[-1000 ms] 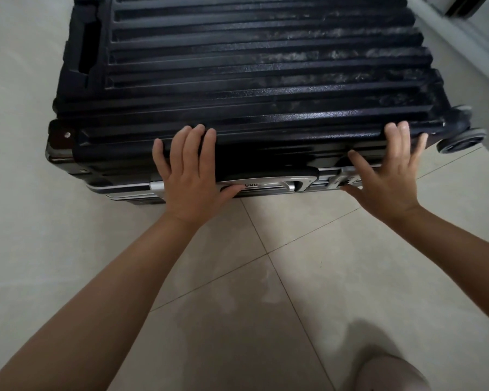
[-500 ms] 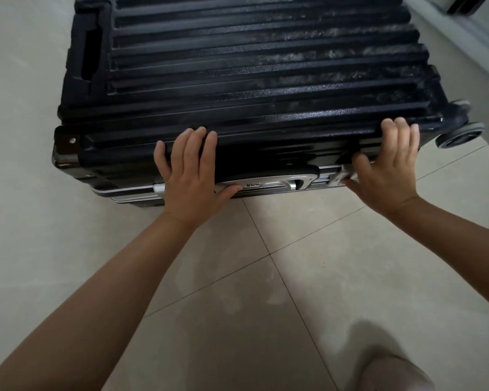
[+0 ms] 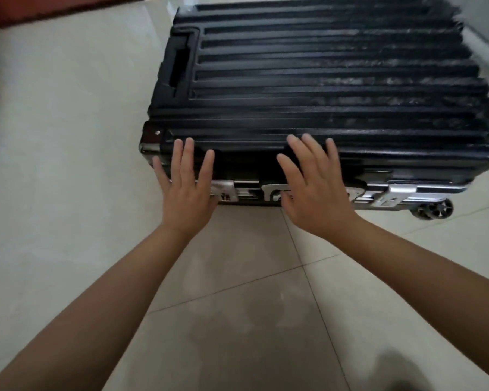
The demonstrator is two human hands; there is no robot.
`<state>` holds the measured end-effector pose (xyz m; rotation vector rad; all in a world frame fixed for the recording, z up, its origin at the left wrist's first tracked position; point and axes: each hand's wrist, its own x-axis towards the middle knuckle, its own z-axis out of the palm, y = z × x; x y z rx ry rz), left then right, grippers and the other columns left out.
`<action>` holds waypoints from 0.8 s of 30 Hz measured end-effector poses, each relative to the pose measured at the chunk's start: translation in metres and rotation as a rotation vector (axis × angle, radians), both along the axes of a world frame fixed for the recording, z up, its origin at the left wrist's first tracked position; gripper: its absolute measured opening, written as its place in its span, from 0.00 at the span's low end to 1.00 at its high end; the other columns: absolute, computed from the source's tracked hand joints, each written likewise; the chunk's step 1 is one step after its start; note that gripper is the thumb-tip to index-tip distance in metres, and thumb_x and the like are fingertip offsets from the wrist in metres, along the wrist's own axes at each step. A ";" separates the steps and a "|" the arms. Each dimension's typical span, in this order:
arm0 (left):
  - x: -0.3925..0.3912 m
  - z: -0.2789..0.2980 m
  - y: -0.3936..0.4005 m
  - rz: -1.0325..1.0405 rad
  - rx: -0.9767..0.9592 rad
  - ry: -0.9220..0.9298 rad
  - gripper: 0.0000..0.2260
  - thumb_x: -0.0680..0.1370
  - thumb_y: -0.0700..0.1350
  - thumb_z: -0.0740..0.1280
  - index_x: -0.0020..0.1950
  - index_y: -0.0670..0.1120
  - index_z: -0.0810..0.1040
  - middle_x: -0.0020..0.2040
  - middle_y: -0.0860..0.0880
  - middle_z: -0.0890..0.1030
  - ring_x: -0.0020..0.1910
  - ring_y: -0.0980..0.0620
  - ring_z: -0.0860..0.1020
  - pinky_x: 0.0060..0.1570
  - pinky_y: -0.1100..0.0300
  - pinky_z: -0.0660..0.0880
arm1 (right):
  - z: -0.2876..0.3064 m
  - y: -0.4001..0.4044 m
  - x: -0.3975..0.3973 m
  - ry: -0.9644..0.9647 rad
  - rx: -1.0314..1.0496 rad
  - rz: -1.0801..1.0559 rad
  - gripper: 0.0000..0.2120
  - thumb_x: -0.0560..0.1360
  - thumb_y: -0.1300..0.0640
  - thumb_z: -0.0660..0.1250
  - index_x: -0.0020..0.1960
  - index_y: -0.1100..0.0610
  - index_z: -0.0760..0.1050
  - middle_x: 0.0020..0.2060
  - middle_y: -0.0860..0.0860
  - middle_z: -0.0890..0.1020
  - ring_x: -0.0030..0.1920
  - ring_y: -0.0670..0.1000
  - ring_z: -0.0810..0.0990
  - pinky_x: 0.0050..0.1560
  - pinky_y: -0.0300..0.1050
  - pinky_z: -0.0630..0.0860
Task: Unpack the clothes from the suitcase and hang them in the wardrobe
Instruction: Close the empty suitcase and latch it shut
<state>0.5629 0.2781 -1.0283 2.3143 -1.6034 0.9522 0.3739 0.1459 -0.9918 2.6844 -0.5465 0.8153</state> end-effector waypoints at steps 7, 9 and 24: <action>0.004 -0.014 -0.010 0.023 -0.004 0.061 0.64 0.55 0.57 0.79 0.75 0.51 0.34 0.69 0.37 0.54 0.74 0.47 0.32 0.70 0.45 0.34 | -0.008 0.006 0.048 0.156 -0.127 -0.175 0.38 0.63 0.49 0.72 0.66 0.63 0.60 0.63 0.58 0.75 0.65 0.57 0.72 0.66 0.59 0.65; 0.005 -0.019 -0.012 -0.001 -0.020 0.062 0.65 0.54 0.57 0.79 0.74 0.50 0.33 0.72 0.37 0.49 0.73 0.47 0.32 0.70 0.45 0.35 | -0.014 0.006 0.048 0.104 -0.125 -0.170 0.36 0.64 0.52 0.70 0.66 0.64 0.61 0.63 0.59 0.74 0.65 0.58 0.67 0.66 0.58 0.58; 0.013 -0.041 -0.018 -0.079 -0.199 -0.073 0.47 0.69 0.58 0.68 0.76 0.50 0.39 0.69 0.39 0.50 0.76 0.45 0.42 0.71 0.44 0.41 | -0.032 0.013 0.053 -0.095 -0.080 -0.173 0.31 0.63 0.58 0.67 0.64 0.64 0.62 0.61 0.58 0.65 0.63 0.58 0.65 0.65 0.58 0.57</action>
